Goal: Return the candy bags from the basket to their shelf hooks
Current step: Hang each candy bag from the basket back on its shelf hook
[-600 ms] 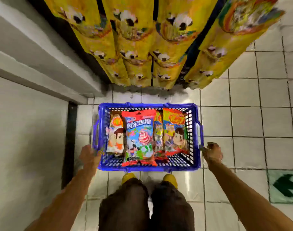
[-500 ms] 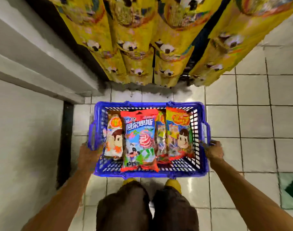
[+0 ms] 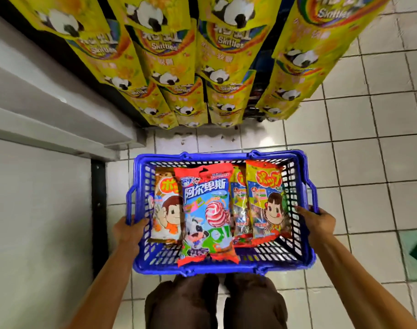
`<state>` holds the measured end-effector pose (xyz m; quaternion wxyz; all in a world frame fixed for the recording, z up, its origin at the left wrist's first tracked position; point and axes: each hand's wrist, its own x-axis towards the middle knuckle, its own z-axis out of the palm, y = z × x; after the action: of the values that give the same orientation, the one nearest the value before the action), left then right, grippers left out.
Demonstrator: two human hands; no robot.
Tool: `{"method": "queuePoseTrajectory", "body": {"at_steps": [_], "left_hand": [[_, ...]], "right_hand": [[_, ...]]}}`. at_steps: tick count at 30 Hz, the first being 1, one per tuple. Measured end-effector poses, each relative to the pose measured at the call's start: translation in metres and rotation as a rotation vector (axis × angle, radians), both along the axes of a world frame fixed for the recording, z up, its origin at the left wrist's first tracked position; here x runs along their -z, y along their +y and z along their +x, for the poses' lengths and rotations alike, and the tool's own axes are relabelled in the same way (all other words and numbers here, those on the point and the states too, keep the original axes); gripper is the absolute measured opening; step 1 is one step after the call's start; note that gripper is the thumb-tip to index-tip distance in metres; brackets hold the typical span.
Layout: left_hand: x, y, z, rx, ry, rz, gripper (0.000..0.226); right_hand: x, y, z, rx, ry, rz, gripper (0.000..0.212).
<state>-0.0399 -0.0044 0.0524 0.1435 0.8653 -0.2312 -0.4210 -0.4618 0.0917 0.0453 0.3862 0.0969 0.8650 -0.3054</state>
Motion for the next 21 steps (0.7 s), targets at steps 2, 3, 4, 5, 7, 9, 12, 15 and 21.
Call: {"method": "queuePoseTrajectory", "body": {"at_steps": [2,3,4,5,7,9,12,15,21], "left_hand": [[-0.033,0.007,-0.006,0.018,0.016,0.001,0.032],[-0.052,0.009,-0.01,0.03,0.016,0.008,0.03],[-0.073,0.011,-0.015,0.032,0.024,0.013,0.029],[-0.095,0.014,-0.02,0.04,0.031,0.023,0.029],[-0.14,0.021,-0.032,0.089,0.049,0.035,0.027],[-0.192,0.028,-0.052,0.138,0.045,-0.007,0.017],[-0.271,0.036,-0.091,0.183,0.04,-0.075,0.019],[-0.34,0.04,-0.137,0.227,0.037,-0.107,0.033],[-0.431,0.036,-0.236,0.402,0.055,-0.207,0.028]], "right_hand": [[-0.039,0.016,-0.007,0.052,0.0,0.006,0.016],[-0.062,0.025,-0.011,0.072,0.004,0.015,0.015],[-0.087,0.034,-0.015,0.093,0.01,0.019,0.016],[-0.113,0.045,-0.02,0.118,0.016,0.012,0.018],[-0.162,0.067,-0.032,0.161,0.028,-0.004,0.02],[-0.216,0.091,-0.046,0.205,0.04,-0.006,0.022],[-0.288,0.13,-0.067,0.281,0.062,-0.004,0.03],[-0.354,0.166,-0.09,0.379,0.102,-0.052,0.035],[-0.443,0.228,-0.136,0.53,0.16,-0.176,0.031]]}}
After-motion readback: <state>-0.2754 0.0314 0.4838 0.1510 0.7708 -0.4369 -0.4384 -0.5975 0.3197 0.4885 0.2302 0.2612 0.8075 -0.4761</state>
